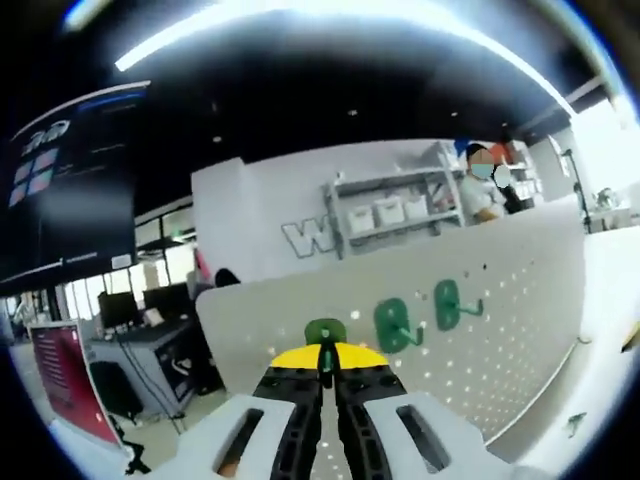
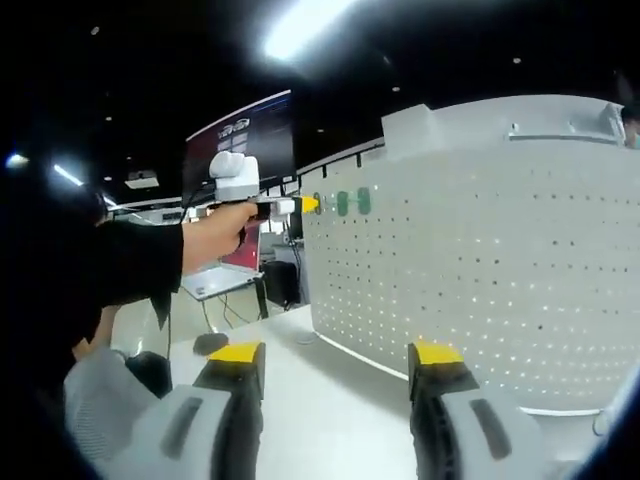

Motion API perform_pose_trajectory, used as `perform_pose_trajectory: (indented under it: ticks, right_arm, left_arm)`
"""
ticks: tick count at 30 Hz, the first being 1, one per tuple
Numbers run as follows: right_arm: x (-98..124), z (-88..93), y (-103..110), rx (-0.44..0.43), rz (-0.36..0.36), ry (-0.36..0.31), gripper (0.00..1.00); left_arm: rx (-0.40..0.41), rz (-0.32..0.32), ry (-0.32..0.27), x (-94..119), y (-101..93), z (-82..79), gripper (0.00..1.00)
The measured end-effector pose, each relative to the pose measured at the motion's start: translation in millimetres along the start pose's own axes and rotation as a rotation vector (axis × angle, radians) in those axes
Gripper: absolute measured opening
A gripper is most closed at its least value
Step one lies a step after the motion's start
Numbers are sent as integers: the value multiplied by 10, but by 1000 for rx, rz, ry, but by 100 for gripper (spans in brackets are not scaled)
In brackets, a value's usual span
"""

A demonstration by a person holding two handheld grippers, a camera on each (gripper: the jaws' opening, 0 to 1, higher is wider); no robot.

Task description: Insert the hook assembly into the mounting plate slot until the hook locks in place.

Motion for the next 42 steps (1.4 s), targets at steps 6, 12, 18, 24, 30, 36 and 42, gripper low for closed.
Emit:
perform_pose_trajectory:
  ticks: [6,12,18,24,30,36,42]
  right_arm:
    - [-3,14,-5,-4,1,5,56]
    - [-1,35,-27,-13,7,11,56]
    - [-6,47,-29,-15,7,16,55]
    - [-9,59,-21,-15,5,21,55]
    - [-9,72,-28,-16,7,25,55]
    - [-9,73,-30,-11,10,26,55]
    - [-3,59,-26,-5,12,23,55]
  left_arm:
    - [11,-3,-4,-65,1,13,3]
    - [15,-1,-4,-98,2,12,3]
    - [10,-4,-3,-119,7,29,3]
    - [-23,-3,5,-161,11,83,3]
    - [-23,0,-2,-205,54,97,3]
    - [-26,9,-4,-226,85,106,4]
    - [-27,4,-4,-185,97,111,14]
Point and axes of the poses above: the point that each gripper's makers call its tool centre point, and the gripper's own axes: x roughly backward along the fingers, y roughly to its left, z roughly out of its underside, the point moved 1 cm from there along x, roughly backward along the fingers, and after that the axes turned 5 degrees about -y, right-handed, at the moved point
